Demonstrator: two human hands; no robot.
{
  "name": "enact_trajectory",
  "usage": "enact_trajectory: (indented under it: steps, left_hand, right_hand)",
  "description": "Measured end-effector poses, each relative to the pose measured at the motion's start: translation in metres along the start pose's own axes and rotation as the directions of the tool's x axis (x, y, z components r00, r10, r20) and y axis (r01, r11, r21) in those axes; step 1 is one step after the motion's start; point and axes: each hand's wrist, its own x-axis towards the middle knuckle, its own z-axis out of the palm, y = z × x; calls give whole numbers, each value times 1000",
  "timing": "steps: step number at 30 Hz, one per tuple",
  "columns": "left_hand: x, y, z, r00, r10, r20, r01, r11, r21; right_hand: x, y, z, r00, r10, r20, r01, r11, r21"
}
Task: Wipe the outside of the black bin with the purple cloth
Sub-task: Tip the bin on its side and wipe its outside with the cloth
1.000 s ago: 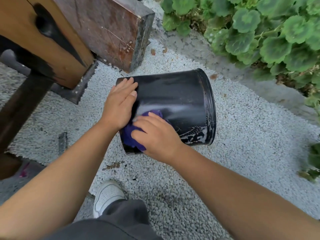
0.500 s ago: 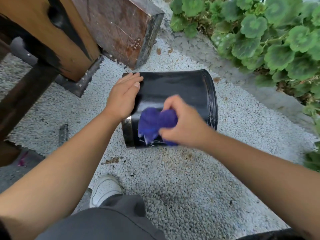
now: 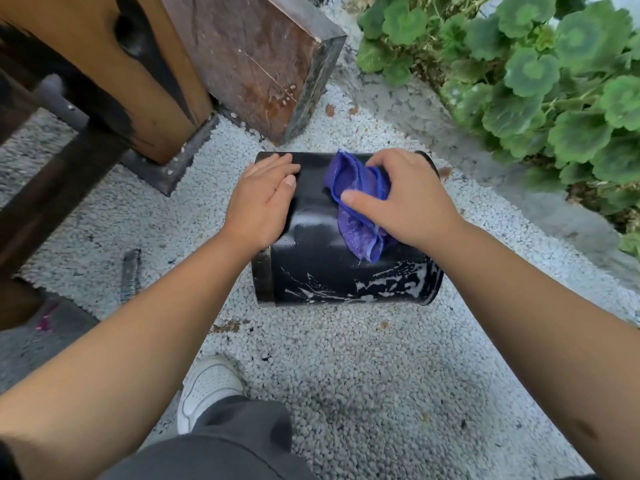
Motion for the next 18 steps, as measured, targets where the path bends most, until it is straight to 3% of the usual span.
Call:
enact_trajectory:
  steps: [2, 6, 10, 13, 15, 18]
  left_hand:
    - [0, 0, 0, 1000, 8, -7, -8, 1000, 12]
    - [1, 0, 0, 1000, 18, -2, -17, 998, 57]
    - [2, 5, -3, 999, 0, 44, -5, 993, 121]
    - [8, 17, -8, 981, -72, 181, 24, 967, 253]
    - [10, 33, -13, 970, -100, 223, 66, 985, 157]
    - [4, 66, -15, 988, 3, 154, 30, 977, -211]
  right_hand:
    - [0, 3, 3, 999, 20, 42, -20, 1000, -10]
    - [3, 9, -2, 994, 102, -33, -90, 961, 263]
    - [11, 7, -15, 938, 347, 1, -251, 677, 692]
    - [10, 5, -24, 927, 376, 19, -227, 519, 824]
    - [7, 2, -29, 936, 348, 58, -209, 414, 886]
    - [4, -8, -35, 953, 278, 122, -200, 275, 940]
